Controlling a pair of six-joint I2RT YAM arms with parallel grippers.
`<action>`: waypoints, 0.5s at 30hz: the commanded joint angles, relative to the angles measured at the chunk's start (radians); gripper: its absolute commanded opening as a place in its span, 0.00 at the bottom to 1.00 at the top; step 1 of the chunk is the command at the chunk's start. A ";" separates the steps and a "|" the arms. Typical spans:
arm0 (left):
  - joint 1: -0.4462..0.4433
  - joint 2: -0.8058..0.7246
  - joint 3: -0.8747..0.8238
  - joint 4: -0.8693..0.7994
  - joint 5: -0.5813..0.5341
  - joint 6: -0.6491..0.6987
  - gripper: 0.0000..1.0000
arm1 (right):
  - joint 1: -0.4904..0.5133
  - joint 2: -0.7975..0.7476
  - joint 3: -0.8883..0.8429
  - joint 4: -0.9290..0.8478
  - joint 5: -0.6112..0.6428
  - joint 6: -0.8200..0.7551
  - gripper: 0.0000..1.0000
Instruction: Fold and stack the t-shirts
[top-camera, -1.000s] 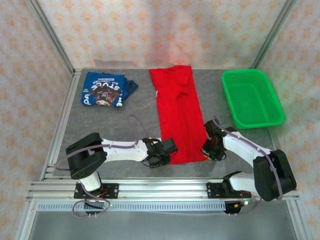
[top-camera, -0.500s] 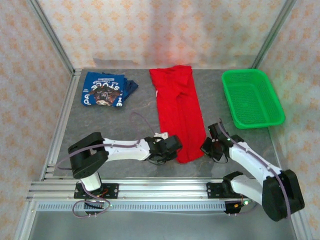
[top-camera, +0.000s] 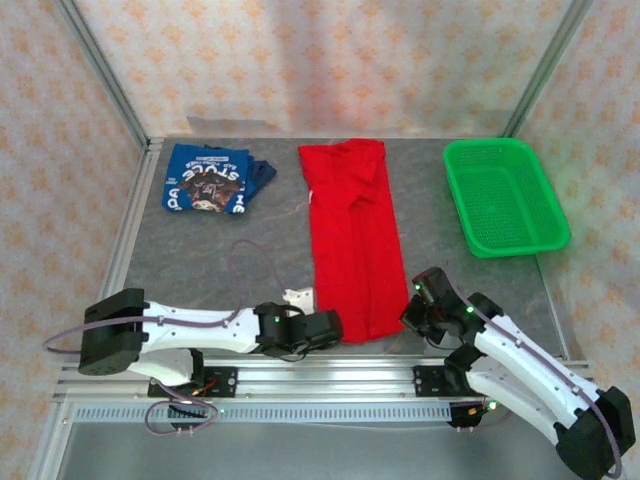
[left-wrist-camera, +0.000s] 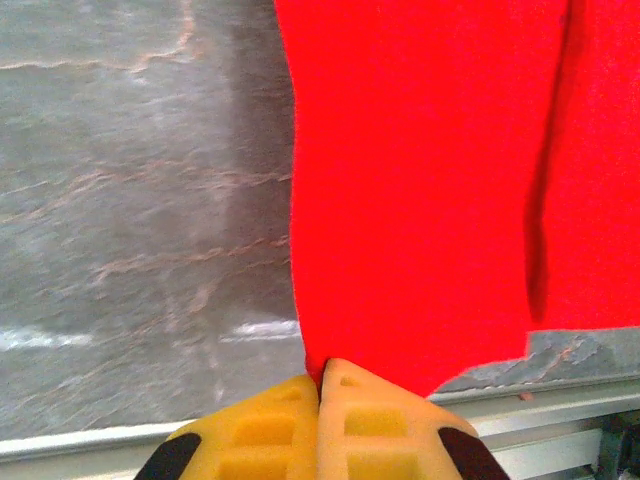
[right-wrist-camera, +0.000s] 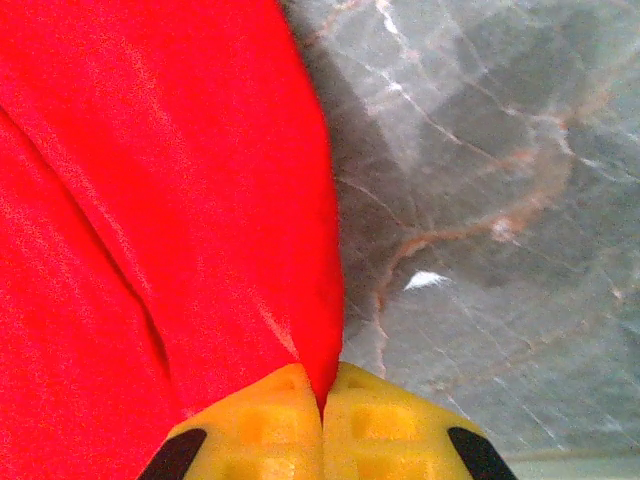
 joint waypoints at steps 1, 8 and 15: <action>-0.028 -0.057 -0.023 -0.086 -0.098 -0.083 0.00 | 0.027 -0.043 0.046 -0.127 0.068 0.064 0.00; -0.133 -0.096 0.002 -0.148 -0.157 -0.156 0.00 | 0.144 -0.095 0.097 -0.194 0.099 0.160 0.00; -0.148 -0.157 0.065 -0.222 -0.223 -0.154 0.00 | 0.212 -0.047 0.224 -0.191 0.184 0.176 0.00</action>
